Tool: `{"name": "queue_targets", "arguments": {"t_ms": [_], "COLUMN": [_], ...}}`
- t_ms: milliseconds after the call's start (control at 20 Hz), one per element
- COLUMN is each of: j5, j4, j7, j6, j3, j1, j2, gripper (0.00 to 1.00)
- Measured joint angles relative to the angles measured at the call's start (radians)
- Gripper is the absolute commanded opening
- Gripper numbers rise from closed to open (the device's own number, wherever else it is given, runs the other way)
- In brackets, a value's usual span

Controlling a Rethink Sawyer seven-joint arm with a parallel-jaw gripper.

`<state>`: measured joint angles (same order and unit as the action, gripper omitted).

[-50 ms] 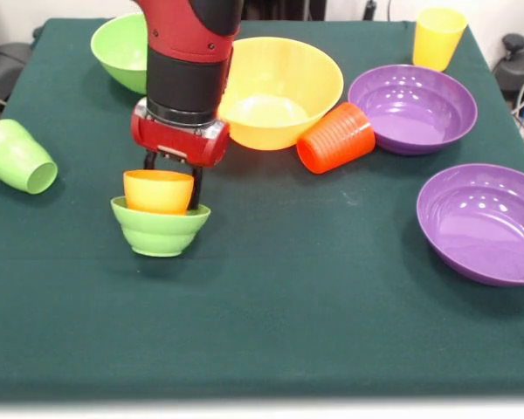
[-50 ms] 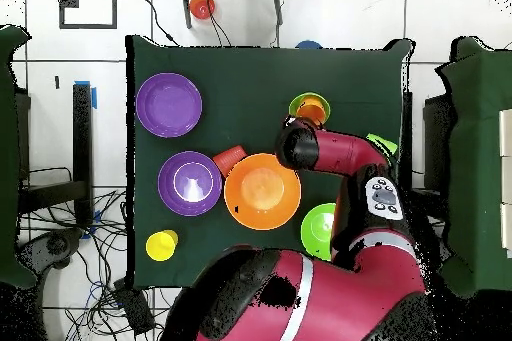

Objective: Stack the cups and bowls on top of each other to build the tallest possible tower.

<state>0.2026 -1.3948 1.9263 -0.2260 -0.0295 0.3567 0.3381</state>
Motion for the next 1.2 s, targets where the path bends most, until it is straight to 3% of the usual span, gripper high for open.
{"name": "queue_targets", "arguments": {"t_ms": [850,1200], "j5": [0.000,0.000], "j4": [-0.123,-0.165], "j7": [0.000,0.000], "j6": [0.002,0.002], "j3": [0.038,0.069], "j1": [0.080,0.097], "j2": [0.063,0.124], "gripper": [1.00,1.00]}}
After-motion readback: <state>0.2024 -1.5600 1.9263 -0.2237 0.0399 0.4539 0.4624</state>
